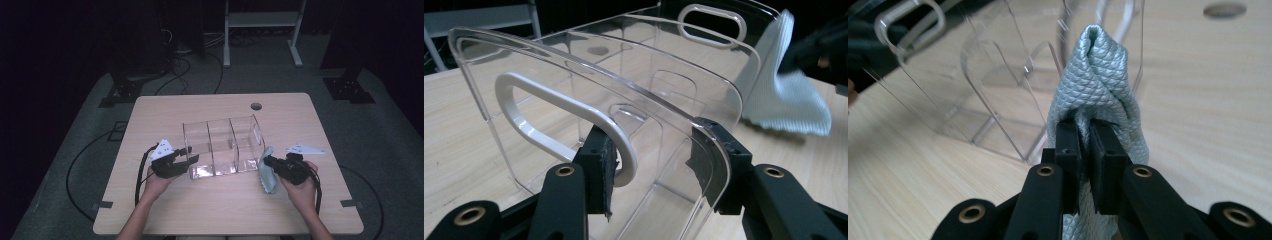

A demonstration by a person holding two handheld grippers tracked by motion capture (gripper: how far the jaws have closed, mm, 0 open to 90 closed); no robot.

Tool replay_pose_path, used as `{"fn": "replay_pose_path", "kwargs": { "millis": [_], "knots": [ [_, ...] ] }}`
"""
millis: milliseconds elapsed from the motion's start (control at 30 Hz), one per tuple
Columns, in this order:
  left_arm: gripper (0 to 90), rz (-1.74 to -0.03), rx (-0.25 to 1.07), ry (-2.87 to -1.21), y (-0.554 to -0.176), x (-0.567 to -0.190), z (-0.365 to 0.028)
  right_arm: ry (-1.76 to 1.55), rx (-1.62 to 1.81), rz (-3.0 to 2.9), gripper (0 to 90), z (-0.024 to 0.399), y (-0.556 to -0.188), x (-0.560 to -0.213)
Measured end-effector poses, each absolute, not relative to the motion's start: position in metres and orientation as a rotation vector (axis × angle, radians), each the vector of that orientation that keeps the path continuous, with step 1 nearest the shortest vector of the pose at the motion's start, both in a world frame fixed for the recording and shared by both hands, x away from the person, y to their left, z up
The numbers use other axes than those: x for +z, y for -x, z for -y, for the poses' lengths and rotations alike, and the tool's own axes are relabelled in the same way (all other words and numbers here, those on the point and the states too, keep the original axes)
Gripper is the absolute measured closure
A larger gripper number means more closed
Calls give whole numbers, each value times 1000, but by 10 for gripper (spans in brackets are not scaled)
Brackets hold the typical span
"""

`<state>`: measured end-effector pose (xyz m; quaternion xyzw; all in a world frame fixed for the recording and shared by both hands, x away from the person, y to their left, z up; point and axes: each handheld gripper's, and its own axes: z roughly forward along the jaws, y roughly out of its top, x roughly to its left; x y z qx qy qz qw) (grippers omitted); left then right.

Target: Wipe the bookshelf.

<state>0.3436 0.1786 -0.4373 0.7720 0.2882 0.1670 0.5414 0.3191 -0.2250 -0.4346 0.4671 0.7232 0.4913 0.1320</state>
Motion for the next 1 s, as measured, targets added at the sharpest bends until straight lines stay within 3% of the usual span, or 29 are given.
{"fn": "replay_pose_path", "kwargs": {
  "millis": [167, 533, 733, 1000],
  "knots": [
    [511, -689, 398, -1824, -327, -439, -177, -1311, 1407, -2087, 830, 222, -318, -424],
    [504, -724, 418, -1810, -313, -439, -180, -1420, 1271, -2203, 828, 211, -337, -476],
    [503, -736, 410, -1795, -312, -440, -178, -1401, 1289, -2173, 828, 208, -335, -467],
    [498, -723, 409, -1810, -312, -439, -178, -1452, 1226, -2217, 828, 206, -343, -481]
  ]
}}
